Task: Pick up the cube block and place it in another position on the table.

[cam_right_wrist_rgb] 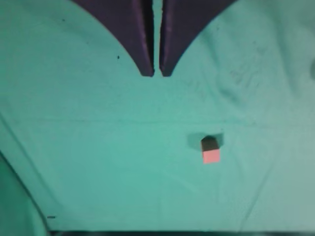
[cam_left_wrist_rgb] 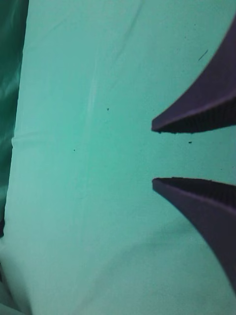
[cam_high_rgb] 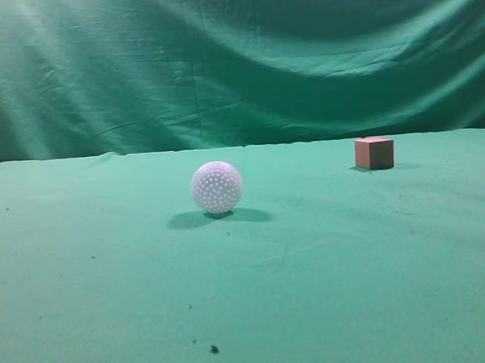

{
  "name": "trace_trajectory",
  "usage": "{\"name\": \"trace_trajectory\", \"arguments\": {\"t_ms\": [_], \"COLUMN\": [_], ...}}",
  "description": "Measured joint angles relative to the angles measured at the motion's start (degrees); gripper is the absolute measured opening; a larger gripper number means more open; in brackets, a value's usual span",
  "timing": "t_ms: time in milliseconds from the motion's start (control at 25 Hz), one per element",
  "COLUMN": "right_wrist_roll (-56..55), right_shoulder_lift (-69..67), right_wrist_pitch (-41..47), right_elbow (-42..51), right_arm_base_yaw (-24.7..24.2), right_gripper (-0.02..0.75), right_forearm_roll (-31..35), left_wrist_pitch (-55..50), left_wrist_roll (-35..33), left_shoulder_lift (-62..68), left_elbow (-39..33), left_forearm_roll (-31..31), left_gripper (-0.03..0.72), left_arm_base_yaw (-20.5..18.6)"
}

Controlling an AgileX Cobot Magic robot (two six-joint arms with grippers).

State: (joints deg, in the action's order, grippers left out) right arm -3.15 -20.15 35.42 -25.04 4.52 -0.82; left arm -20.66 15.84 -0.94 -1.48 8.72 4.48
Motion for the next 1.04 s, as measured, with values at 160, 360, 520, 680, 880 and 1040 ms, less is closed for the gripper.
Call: {"name": "trace_trajectory", "arguments": {"t_ms": [160,360,520,680,880,1040], "right_wrist_roll": [0.00,-0.12,-0.21,-0.21,-0.21,-0.21], "right_shoulder_lift": [9.55,18.29,20.61,20.73,20.73,20.73], "right_wrist_pitch": [-10.94,-14.18,-14.54,-13.51,-13.51,-13.51], "right_elbow": [11.26,22.24,26.53,26.52,26.52,26.52], "right_arm_base_yaw": [-4.61,-5.58,-5.58,-5.58,-5.58,-5.58], "right_gripper": [0.000,0.000,0.000,0.000,0.000,0.000], "right_forearm_roll": [0.00,0.00,0.00,0.00,0.00,0.00], "left_wrist_pitch": [0.00,0.00,0.00,0.00,0.00,0.00], "left_wrist_roll": [0.00,0.00,0.00,0.00,0.00,0.00], "left_shoulder_lift": [0.00,0.00,0.00,0.00,0.00,0.00], "left_elbow": [0.00,0.00,0.00,0.00,0.00,0.00], "left_forearm_roll": [0.00,0.00,0.00,0.00,0.00,0.00], "left_gripper": [0.262,0.262,0.262,0.262,0.262,0.262], "left_arm_base_yaw": [0.00,0.00,0.00,0.00,0.00,0.00]}}
